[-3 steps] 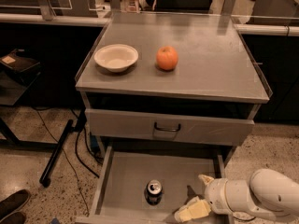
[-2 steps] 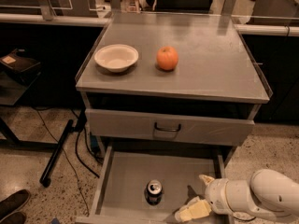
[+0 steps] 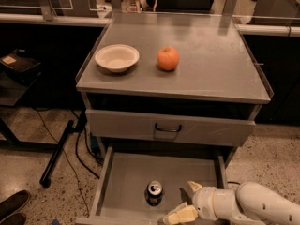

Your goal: Pick pepsi can from middle drawer and place on counter

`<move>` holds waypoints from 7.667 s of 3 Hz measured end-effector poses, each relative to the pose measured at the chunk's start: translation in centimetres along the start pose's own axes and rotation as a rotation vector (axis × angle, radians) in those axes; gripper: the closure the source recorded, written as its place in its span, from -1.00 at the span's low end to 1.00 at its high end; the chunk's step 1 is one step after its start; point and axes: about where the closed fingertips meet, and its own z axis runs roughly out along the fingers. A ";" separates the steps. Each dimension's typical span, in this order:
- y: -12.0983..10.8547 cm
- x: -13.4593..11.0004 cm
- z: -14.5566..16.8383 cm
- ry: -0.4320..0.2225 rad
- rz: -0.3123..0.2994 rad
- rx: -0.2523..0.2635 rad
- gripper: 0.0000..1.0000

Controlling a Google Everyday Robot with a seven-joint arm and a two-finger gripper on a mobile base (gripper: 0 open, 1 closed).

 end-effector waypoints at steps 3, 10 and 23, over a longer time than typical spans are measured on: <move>-2.4 -0.6 4.8 -0.096 -0.018 -0.045 -1.00; -4.1 -0.3 13.1 -0.126 0.053 -0.115 -0.62; -3.3 -24.2 -22.6 -0.286 -0.055 0.259 1.00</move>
Offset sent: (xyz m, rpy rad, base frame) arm 0.0439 0.0241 -0.0330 0.1012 -0.0751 0.0099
